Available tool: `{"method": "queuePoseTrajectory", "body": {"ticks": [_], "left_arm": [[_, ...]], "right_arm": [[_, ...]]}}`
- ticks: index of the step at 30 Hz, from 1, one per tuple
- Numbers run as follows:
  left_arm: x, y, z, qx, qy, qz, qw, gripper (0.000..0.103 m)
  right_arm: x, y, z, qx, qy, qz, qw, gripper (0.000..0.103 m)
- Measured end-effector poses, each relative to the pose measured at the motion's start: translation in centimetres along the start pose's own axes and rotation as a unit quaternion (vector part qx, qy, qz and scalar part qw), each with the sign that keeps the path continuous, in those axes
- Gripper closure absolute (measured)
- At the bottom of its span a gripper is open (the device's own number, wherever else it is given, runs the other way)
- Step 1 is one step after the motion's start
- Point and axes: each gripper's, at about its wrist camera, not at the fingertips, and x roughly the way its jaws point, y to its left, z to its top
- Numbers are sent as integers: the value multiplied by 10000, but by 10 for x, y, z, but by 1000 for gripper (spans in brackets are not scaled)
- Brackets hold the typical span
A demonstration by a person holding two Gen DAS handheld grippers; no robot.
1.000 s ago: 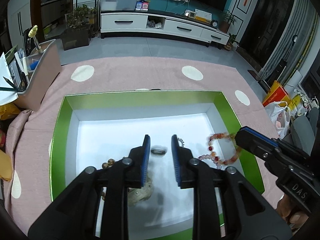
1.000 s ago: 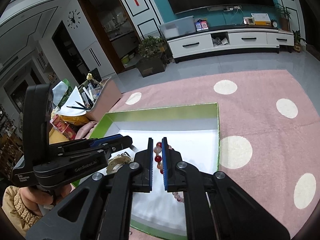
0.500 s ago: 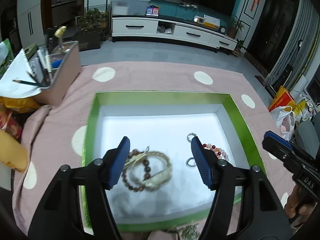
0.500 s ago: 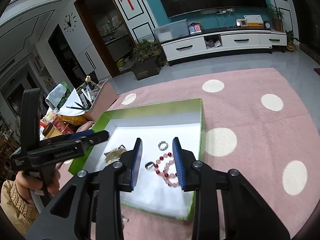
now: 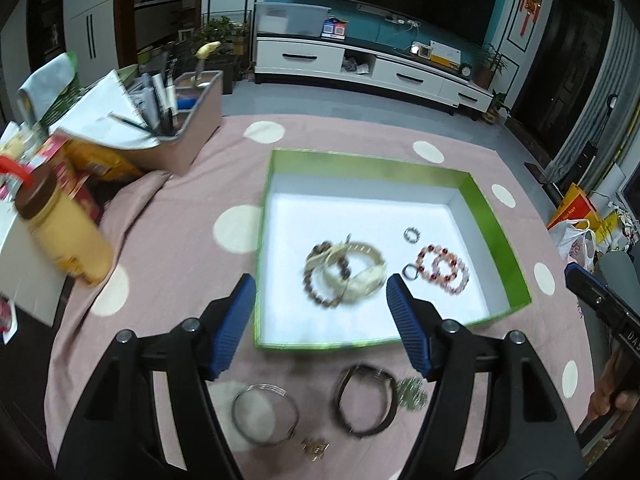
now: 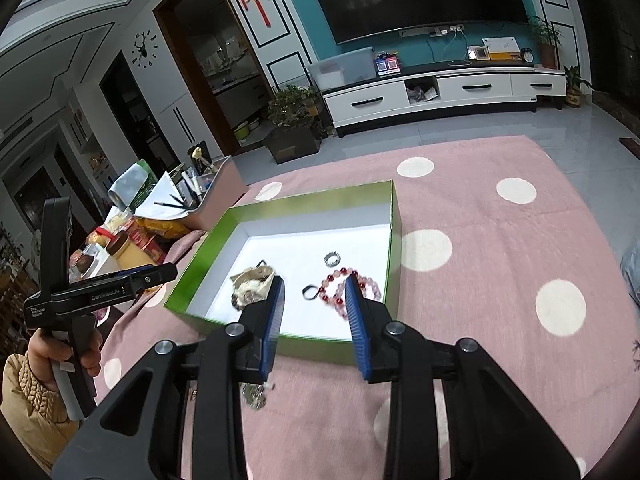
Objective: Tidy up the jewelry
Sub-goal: 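Withdraw both tools from the box toward the remaining jewelry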
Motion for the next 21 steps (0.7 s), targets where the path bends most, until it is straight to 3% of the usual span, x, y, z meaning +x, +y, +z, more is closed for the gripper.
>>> {"method": "queuePoseTrajectory", "body": {"ticks": [18,21], "left_arm": [[-29,60,-80,-594,269,341,9973,34],[-32,65,-94,-680,284,453,9963,34]], "right_arm": [[-8,27,-52,-140,400,31,9991,71],[-8,32,-63,-163,482,44,9987,66]]}}
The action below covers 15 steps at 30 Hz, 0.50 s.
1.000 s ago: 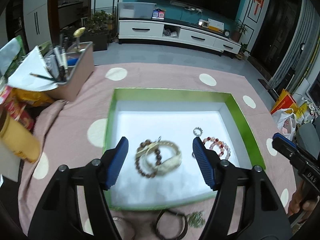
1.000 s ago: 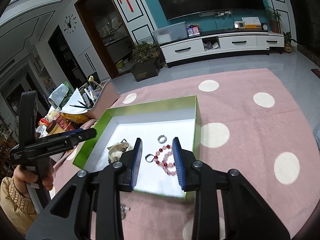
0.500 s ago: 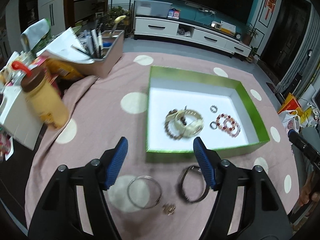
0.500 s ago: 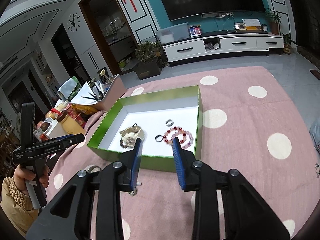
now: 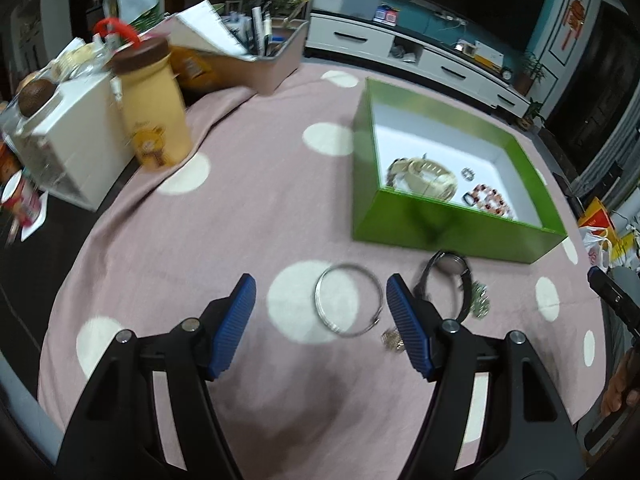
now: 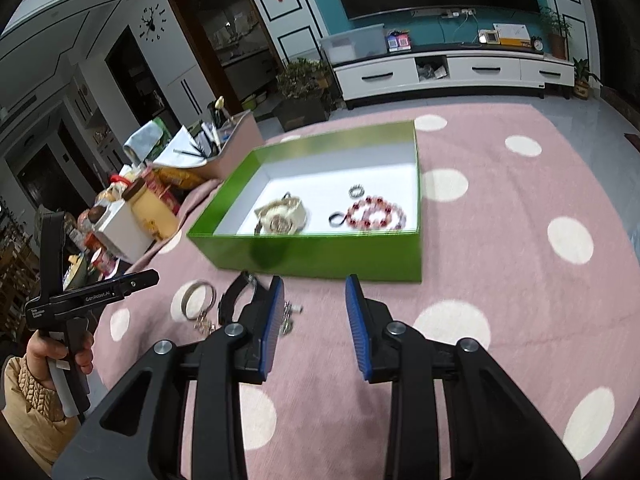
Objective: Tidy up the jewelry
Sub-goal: 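Withdraw both tools from the box toward the remaining jewelry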
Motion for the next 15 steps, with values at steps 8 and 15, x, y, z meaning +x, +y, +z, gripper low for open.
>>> {"method": "queuePoseTrajectory", "body": {"ticks": [8,15], "left_arm": [[9,16,-26,-278,183,22,9994,34],[17,17,-26,-291,287,108,9991,34]], "right_arm": [[21,19,-24,-200,423,63,9989,65],[42,34,-34,-425,636,-30,9971,65]]}}
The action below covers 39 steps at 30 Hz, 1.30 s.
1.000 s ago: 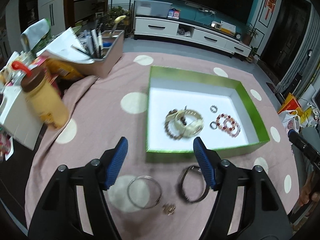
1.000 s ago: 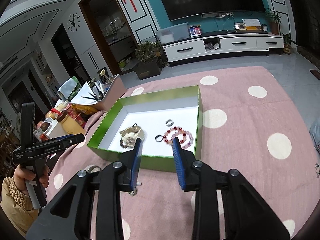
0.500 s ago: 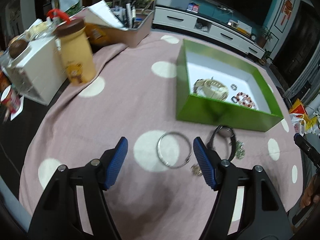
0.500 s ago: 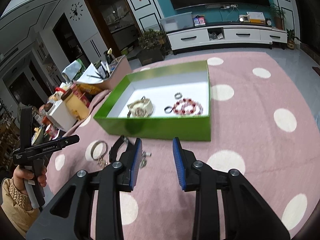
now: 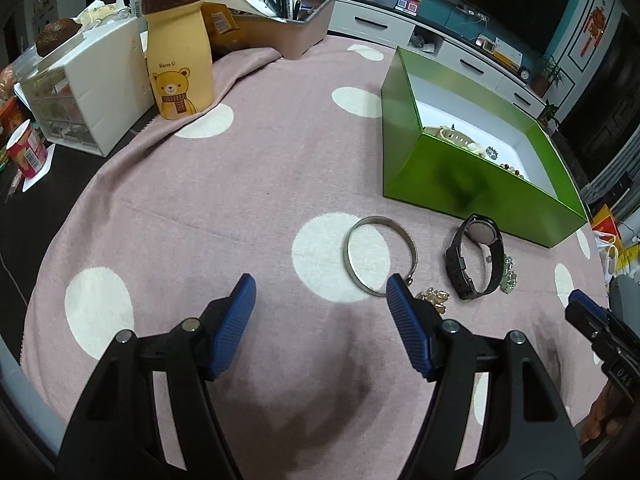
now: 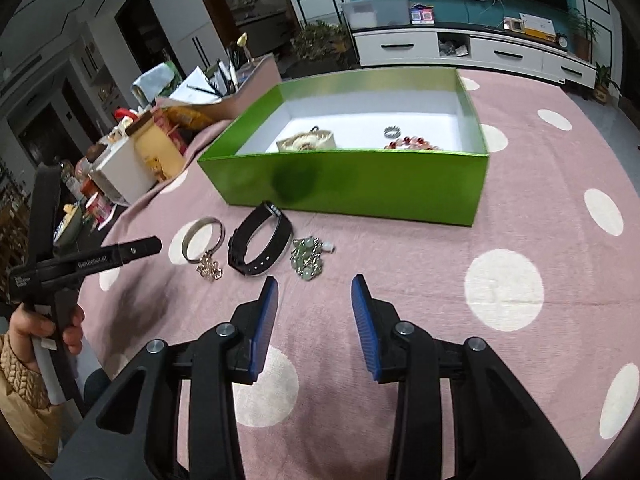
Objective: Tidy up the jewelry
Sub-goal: 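Withdraw both tools from the box toward the remaining jewelry, then grasp the silver bangle with the left tool while the right tool grasps the green jade pendant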
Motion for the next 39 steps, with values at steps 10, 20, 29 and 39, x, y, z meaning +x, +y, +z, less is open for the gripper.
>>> {"method": "queuePoseTrajectory", "body": {"ticks": [10,20,29,39], "left_arm": [[19,-23,14,502,-66,63,9987,44],[50,-38,15,1083,-23,177,9940,58],[53,-43,18,1204,-177,116,9925,83],[49,-28,18,719,-165,-157,9972,100]], "right_arm": [[31,6,6,-315,160,-252,9991,65],[69,23,8,-779,335,-548,9949,63],[77,35,12,-1108,305,-787,9903,70],[67,18,12,-455,167,-423,9979,83]]}}
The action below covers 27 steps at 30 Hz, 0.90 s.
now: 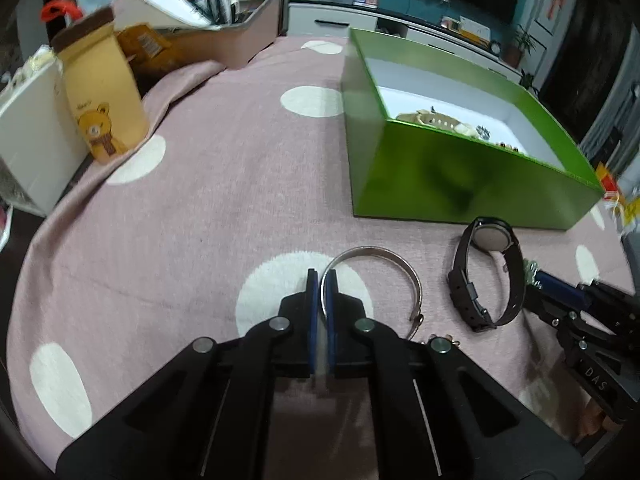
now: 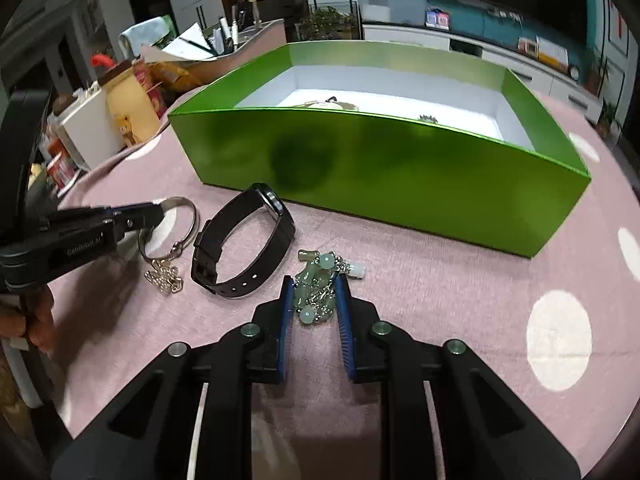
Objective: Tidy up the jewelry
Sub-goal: 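Grasp the silver bangle with the left tool while the right tool grasps the green jade pendant, then lift the bangle and jade pendant and move both tools toward the box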
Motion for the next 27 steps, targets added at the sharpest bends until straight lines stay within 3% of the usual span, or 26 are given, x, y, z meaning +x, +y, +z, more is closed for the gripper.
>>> {"method": "queuePoseTrajectory", "body": {"ticks": [12,27], "left_arm": [[-33,7,1,-125,-379,6,9992,100],[-67,-17,19,152,-673,-154,9975,100]], "right_arm": [[-46,-8,0,107,-447,-154,9988,83],[-75,-6,9,60,-813,-89,9966,86]]}}
